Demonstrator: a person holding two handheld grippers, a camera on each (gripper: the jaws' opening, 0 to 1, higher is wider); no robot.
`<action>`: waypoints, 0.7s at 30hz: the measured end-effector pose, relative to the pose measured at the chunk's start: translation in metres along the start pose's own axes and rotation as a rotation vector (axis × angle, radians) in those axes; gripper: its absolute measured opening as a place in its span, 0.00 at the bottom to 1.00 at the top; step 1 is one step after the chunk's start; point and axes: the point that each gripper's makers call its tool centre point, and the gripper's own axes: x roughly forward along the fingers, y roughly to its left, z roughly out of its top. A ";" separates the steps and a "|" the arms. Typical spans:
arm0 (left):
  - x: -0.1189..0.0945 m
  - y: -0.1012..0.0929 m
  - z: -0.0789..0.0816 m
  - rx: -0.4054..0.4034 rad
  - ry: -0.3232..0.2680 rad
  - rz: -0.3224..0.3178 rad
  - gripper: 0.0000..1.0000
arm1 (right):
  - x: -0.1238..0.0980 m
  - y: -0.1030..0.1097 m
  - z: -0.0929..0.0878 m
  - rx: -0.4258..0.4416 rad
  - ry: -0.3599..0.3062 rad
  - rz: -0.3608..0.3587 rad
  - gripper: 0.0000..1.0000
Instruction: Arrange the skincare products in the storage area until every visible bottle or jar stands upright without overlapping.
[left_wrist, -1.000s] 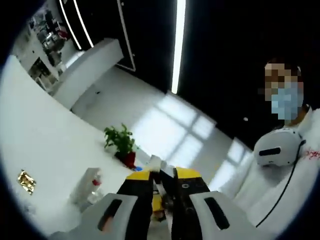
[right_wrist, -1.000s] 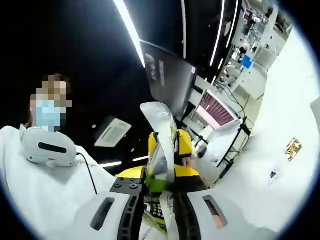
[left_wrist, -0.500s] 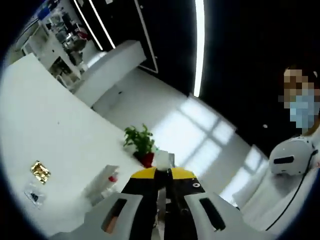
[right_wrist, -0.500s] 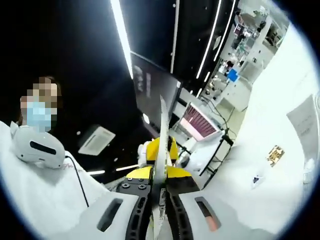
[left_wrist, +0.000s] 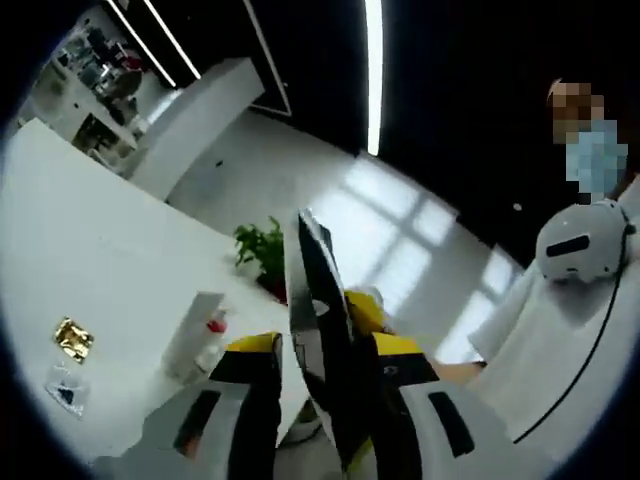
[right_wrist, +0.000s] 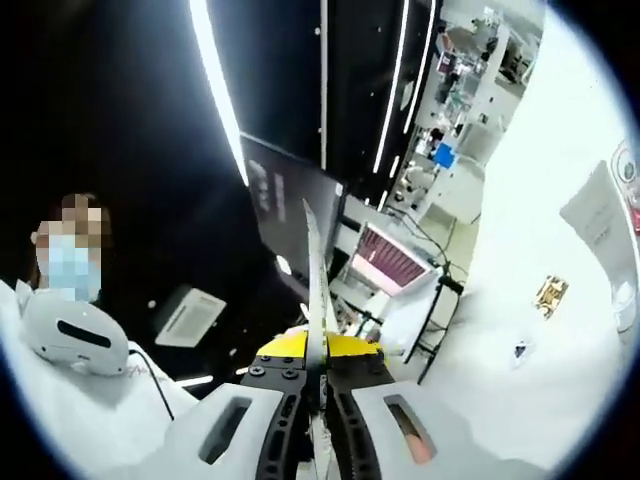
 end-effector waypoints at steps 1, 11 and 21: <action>-0.001 0.007 0.002 0.001 -0.021 0.041 0.21 | 0.000 0.001 -0.001 0.028 -0.001 0.017 0.03; -0.022 0.023 0.001 0.029 -0.050 0.210 0.07 | 0.005 -0.020 -0.012 -0.034 0.058 -0.124 0.01; -0.033 0.029 0.020 -0.152 -0.249 0.194 0.01 | 0.002 -0.012 -0.020 0.018 -0.031 -0.100 0.09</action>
